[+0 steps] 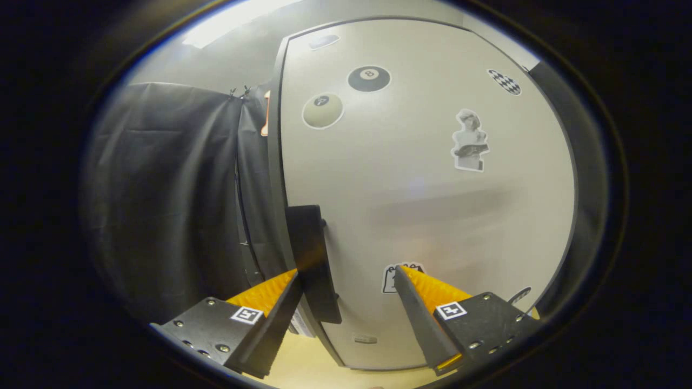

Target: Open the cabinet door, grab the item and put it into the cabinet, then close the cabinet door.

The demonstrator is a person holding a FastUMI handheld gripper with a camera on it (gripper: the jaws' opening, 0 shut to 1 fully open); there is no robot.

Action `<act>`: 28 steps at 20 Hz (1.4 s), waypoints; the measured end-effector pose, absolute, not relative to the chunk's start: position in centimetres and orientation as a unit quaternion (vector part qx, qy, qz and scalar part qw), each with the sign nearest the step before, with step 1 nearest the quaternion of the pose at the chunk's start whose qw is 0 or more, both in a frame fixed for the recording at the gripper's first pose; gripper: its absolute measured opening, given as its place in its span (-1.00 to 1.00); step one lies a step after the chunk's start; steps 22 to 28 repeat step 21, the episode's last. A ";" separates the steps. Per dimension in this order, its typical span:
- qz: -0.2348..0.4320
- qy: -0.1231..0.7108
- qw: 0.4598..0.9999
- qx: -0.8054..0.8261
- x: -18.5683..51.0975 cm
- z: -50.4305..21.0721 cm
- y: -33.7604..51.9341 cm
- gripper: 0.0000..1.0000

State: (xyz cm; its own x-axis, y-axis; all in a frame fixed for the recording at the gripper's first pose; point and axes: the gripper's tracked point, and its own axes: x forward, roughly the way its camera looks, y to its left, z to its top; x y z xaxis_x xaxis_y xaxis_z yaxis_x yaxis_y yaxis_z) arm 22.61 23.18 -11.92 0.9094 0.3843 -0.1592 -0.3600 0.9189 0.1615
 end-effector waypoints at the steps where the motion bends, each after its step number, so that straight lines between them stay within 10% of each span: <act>1: 0.191 0.093 0.975 0.064 22.7 -11.9 23.2 1.00; 28: 0.153 0.006 0.988 0.028 19.5 -5.8 12.3 1.00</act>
